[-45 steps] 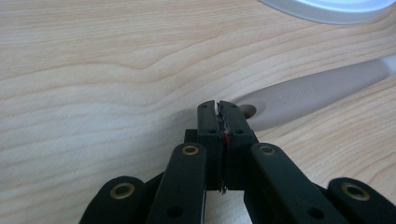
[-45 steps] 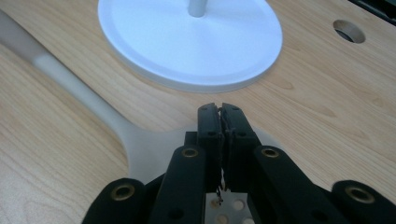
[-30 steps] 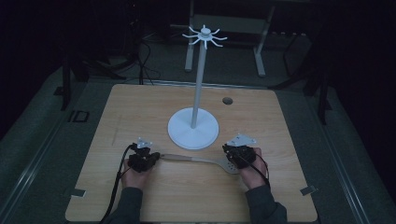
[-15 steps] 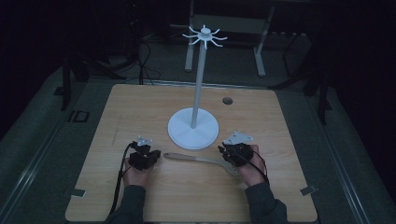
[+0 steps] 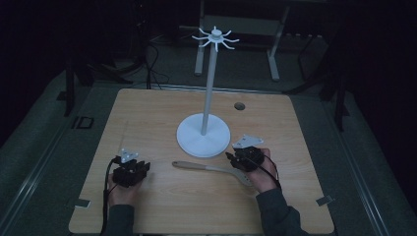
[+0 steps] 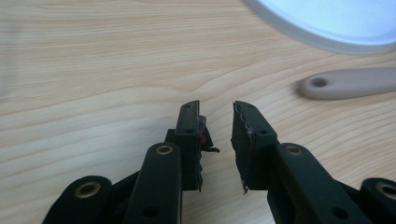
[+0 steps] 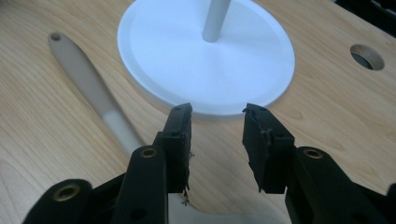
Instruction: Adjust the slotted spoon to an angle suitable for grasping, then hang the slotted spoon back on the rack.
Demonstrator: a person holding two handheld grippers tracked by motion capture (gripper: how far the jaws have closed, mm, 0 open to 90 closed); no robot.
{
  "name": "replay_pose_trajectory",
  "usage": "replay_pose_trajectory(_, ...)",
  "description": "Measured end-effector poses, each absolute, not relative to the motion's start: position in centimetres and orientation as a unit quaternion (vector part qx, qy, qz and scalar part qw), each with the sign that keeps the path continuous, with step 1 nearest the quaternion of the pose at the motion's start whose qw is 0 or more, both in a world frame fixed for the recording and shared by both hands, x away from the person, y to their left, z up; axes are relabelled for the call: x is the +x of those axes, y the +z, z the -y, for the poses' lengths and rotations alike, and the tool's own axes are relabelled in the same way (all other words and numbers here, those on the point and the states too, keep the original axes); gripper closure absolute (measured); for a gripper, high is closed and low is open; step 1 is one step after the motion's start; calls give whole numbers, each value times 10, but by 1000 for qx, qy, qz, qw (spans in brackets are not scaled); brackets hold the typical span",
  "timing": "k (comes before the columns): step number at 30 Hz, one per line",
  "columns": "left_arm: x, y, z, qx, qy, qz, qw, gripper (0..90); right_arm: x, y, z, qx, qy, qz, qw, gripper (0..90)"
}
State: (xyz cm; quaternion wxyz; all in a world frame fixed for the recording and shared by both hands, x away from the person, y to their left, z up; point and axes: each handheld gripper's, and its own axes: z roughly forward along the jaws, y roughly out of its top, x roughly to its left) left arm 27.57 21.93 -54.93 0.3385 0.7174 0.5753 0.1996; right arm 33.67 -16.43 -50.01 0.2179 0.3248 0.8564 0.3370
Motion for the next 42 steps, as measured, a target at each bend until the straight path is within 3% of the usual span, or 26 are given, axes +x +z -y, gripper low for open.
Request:
replay_pose_trajectory(10,265,-546,-231,705,214,-584,341,702,342,-499,149,314,323,-866,217,583)
replay_pose_trajectory(19,266,-547,-231,704,213,-584,344,680,355,-504,137,289,282,-899,167,536)
replay_pose_trajectory(42,267,-550,-231,705,205,-585,345,671,368,-523,95,218,245,-942,72,615)
